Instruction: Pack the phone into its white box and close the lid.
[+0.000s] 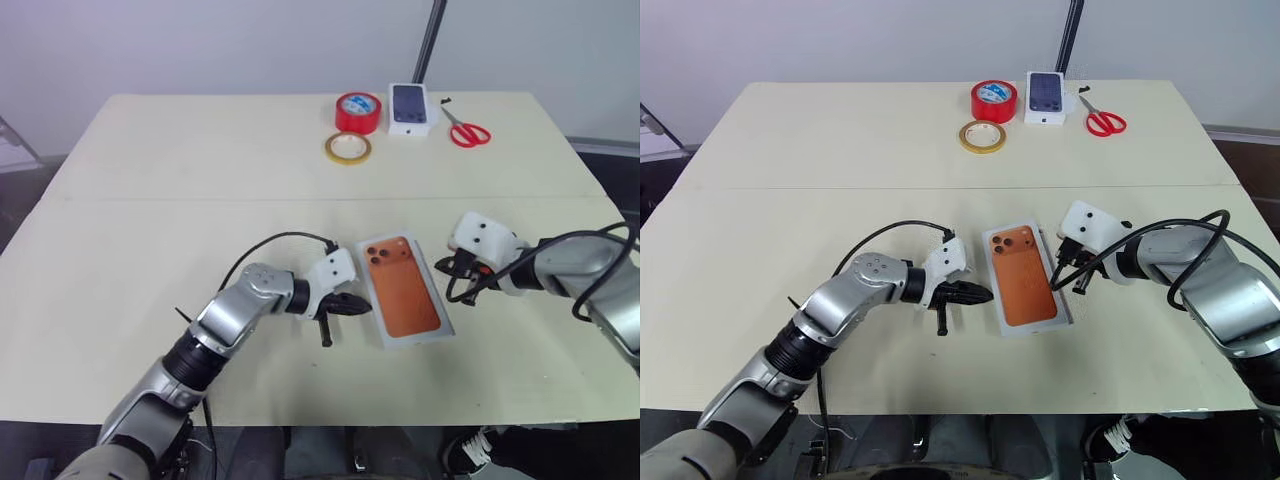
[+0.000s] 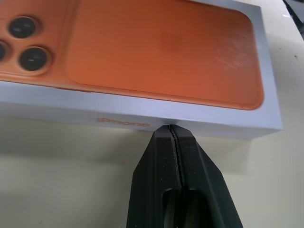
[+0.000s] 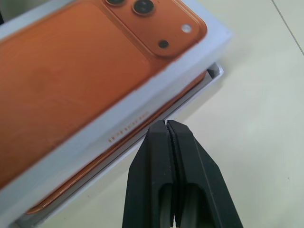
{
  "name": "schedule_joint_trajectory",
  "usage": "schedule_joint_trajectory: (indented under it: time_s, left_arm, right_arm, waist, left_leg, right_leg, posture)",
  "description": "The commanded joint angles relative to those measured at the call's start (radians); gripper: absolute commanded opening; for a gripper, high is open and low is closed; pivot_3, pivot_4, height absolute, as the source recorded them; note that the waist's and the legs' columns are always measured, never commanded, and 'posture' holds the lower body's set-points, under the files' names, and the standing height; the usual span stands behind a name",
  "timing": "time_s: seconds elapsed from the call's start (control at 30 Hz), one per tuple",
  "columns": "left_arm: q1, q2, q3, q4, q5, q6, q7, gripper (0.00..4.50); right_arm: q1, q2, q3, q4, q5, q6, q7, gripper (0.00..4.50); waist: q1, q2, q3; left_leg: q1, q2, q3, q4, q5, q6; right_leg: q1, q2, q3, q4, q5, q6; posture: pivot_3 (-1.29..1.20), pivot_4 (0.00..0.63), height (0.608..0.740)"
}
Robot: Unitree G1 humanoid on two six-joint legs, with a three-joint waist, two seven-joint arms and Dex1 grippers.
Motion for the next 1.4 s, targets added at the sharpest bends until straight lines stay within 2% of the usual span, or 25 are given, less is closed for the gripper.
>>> schedule_joint_trajectory:
  time_s: [0.03,0.23,0.63,0.8,0.97,1.1,1.23,1.4]
  left_arm:
    - [-0.028,-0.051,0.033,0.001,-0.017,-0.022,0.019,0.0]
    - [-0.034,-0.116,0.104,0.0,-0.062,0.0,0.04,0.0]
    - [-0.026,-0.127,0.114,-0.004,-0.065,0.002,0.054,0.0]
    - [-0.081,-0.191,0.178,0.068,-0.056,-0.001,0.153,0.0]
    - [-0.129,-0.213,0.09,0.163,0.035,-0.037,0.179,0.0]
    - [-0.14,-0.208,0.025,0.252,0.105,-0.059,0.177,0.0]
    - [-0.113,-0.187,0.195,0.161,0.009,-0.057,0.185,0.0]
    - [-0.026,-0.031,0.433,0.02,-0.085,-0.039,0.193,0.0]
  right_arm:
    - [-0.007,0.009,-0.014,-0.04,-0.012,0.009,0.001,0.02]
    - [0.008,0.013,-0.025,-0.049,-0.014,0.025,-0.002,0.02]
    - [0.032,0.018,-0.042,-0.023,-0.039,0.017,0.0,0.02]
    - [0.095,-0.019,-0.135,-0.1,0.039,0.009,0.086,0.02]
    - [0.206,-0.036,-0.146,-0.166,0.051,0.014,0.106,0.02]
    - [0.232,0.002,-0.096,-0.16,0.004,0.026,0.036,0.02]
    - [0.194,0.065,-0.187,-0.146,0.037,0.037,-0.018,0.02]
    - [0.185,0.147,-0.327,-0.055,0.03,-0.1,-0.058,0.02]
  waist:
    - [0.001,0.0,0.0]
    - [0.002,0.0,0.0]
    - [0.001,0.0,0.0]
    - [0.007,0.0,0.0]
    - [0.007,0.0,0.0]
    - [0.001,0.0,0.0]
    - [-0.002,0.0,-0.001]
    - [-0.004,0.0,-0.001]
  left_leg:
    - [0.0,0.0,0.0,0.0,0.0,0.0]
    - [0.0,0.0,0.0,0.001,0.0,0.0]
    - [0.0,0.0,0.0,0.001,0.0,0.0]
    - [0.0,-0.001,0.0,0.002,0.0,0.0]
    - [0.0,-0.001,-0.001,0.002,0.0,0.0]
    - [0.001,-0.001,0.0,0.002,0.0,0.0]
    - [0.002,0.0,0.0,0.002,0.0,0.0]
    - [0.001,0.001,0.0,0.001,0.0,-0.001]
  right_leg:
    - [0.0,0.0,0.0,0.0,0.0,0.0]
    - [0.001,-0.001,0.0,0.0,0.0,0.0]
    - [0.001,0.0,0.0,0.0,0.0,0.0]
    - [0.001,-0.001,0.0,0.0,0.0,0.0]
    - [0.002,0.0,-0.001,0.0,0.0,0.0]
    - [0.002,0.0,-0.001,0.0,0.0,0.0]
    - [0.003,0.0,-0.001,0.001,0.0,0.0]
    - [0.0,0.001,0.0,0.002,0.0,0.0]
  posture:
    - [0.0,0.15,0.74]
    - [0.0,0.15,0.74]
    - [0.0,0.15,0.74]
    - [0.0,0.15,0.74]
    - [0.0,0.15,0.74]
    - [0.0,0.15,0.74]
    - [0.0,0.15,0.74]
    - [0.0,0.15,0.74]
